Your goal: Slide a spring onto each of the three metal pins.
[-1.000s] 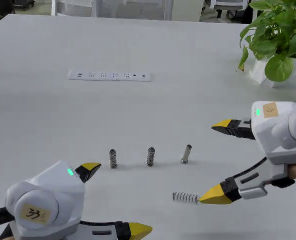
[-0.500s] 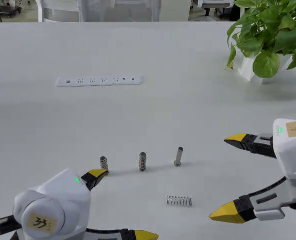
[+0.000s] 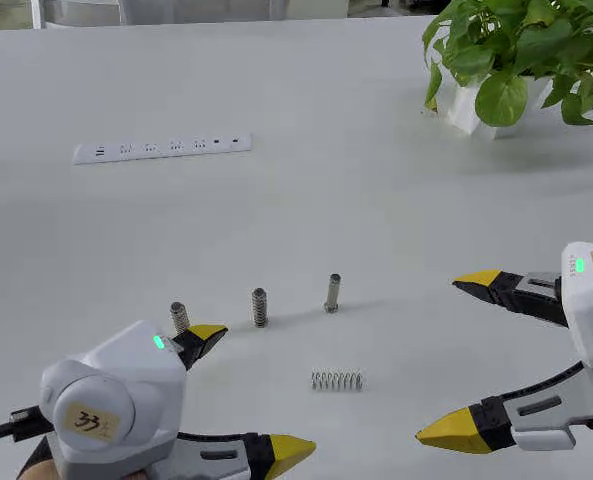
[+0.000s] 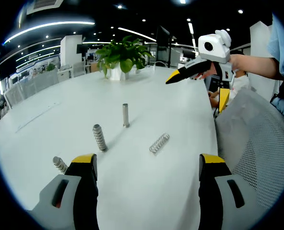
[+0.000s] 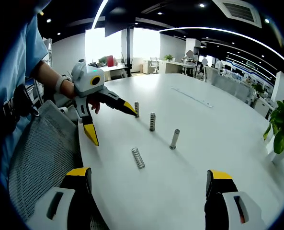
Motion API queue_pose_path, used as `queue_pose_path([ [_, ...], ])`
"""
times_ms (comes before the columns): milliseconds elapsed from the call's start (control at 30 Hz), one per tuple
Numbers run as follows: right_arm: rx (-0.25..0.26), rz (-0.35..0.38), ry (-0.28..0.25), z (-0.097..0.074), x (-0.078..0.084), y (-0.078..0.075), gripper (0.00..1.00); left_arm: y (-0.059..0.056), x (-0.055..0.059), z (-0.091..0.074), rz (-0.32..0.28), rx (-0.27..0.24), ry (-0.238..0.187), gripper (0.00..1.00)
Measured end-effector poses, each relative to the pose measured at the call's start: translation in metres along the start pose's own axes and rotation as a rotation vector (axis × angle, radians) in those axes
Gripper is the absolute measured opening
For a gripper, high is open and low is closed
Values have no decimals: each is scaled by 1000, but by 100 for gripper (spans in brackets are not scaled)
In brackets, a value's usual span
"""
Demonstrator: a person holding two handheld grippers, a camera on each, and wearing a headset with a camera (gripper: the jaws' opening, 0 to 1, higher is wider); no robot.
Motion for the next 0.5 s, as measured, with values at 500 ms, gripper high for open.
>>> queue_pose_path([
  [500, 26, 58, -15, -9, 14, 5, 99, 1, 1, 39, 84, 60, -3, 60],
])
Point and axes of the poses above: the centre of the closed fingertips' face, and the gripper's own axes: z roughly forward along the fingers, y roughly to its left, x roughly out of its underside, the point moved 4 cm from there along -z, roughly backward along the fingers, and after that the axes turned 12 degrees about z, right-handed, at the moved point
